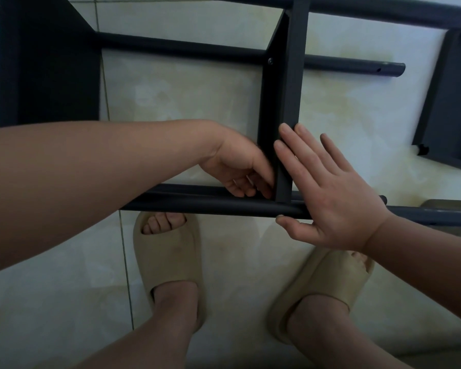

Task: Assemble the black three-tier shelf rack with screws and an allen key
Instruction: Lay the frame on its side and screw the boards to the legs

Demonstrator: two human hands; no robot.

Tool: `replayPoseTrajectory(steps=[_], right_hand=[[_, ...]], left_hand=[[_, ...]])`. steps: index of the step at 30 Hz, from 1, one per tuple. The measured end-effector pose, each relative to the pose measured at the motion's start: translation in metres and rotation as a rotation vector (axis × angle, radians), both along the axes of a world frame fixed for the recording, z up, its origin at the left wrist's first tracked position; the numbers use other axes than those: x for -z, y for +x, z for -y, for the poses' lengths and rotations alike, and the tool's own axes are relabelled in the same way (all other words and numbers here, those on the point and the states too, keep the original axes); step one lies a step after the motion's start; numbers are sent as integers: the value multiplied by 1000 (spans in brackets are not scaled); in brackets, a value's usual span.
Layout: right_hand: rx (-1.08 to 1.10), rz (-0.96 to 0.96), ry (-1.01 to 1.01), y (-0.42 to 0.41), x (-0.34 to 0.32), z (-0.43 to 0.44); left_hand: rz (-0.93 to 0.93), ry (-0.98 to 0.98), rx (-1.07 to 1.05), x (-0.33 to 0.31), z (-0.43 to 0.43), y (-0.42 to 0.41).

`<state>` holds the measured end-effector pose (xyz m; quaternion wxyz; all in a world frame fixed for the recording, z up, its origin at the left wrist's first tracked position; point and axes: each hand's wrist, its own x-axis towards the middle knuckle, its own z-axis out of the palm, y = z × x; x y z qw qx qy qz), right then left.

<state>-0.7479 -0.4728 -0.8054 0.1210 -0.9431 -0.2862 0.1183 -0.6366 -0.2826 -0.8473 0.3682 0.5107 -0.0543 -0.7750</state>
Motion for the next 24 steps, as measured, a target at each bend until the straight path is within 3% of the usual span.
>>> replayPoseTrajectory(steps=[11, 17, 24], right_hand=[[3, -1, -1, 0, 0, 0], [2, 3, 6, 0, 0, 0], [4, 8, 9, 0, 0, 0]], left_hand=[[61, -17, -36, -3, 1, -3], [-31, 11, 6, -4, -2, -3], [68, -16, -34, -2, 1, -6]])
